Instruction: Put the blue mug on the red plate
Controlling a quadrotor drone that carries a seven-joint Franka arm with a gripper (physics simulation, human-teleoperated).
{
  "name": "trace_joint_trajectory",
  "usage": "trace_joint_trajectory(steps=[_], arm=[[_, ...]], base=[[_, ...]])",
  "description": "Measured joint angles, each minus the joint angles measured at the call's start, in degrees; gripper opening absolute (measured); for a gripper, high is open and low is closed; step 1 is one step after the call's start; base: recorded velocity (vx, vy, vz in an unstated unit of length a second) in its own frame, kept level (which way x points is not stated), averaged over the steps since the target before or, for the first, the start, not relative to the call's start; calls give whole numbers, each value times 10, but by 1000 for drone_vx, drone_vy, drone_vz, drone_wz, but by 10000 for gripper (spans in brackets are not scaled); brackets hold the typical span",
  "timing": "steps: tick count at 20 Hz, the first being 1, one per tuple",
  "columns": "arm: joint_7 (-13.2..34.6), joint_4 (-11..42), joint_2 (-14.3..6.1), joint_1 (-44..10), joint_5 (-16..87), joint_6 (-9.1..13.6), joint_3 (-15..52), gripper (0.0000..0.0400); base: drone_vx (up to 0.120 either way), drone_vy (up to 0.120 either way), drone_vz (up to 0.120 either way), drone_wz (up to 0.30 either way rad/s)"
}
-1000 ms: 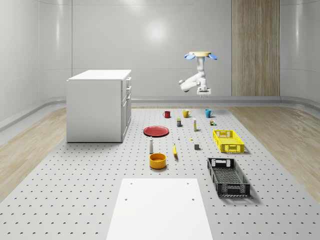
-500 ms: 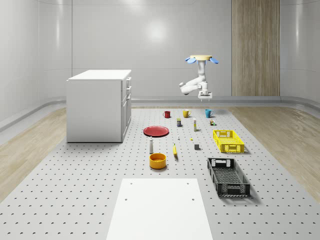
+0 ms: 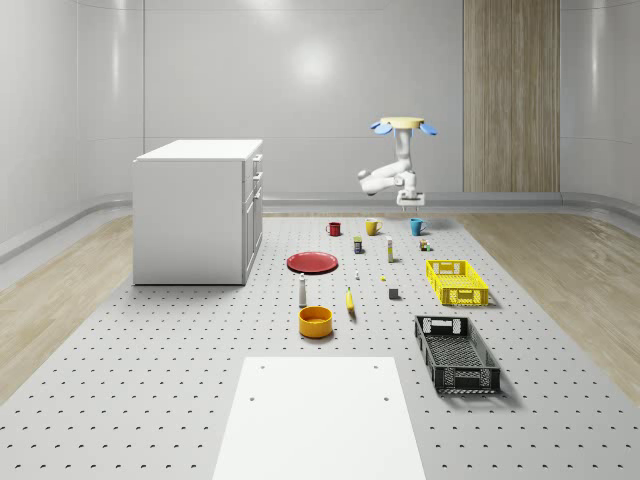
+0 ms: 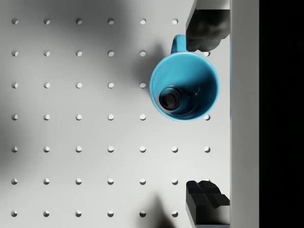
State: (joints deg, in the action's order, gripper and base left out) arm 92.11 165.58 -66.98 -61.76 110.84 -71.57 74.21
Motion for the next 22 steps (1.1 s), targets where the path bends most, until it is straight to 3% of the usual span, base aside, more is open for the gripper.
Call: trace_joint_trajectory(steps=[8, 15, 22], arm=[[7, -2, -22, -7, -11, -20, 7, 400], [12, -3, -40, -13, -20, -37, 11, 400], [6, -8, -64, -8, -1, -68, -14, 400]], base=[[0, 20, -20, 0], [0, 0, -109, 0], [0, 0, 0, 0]])
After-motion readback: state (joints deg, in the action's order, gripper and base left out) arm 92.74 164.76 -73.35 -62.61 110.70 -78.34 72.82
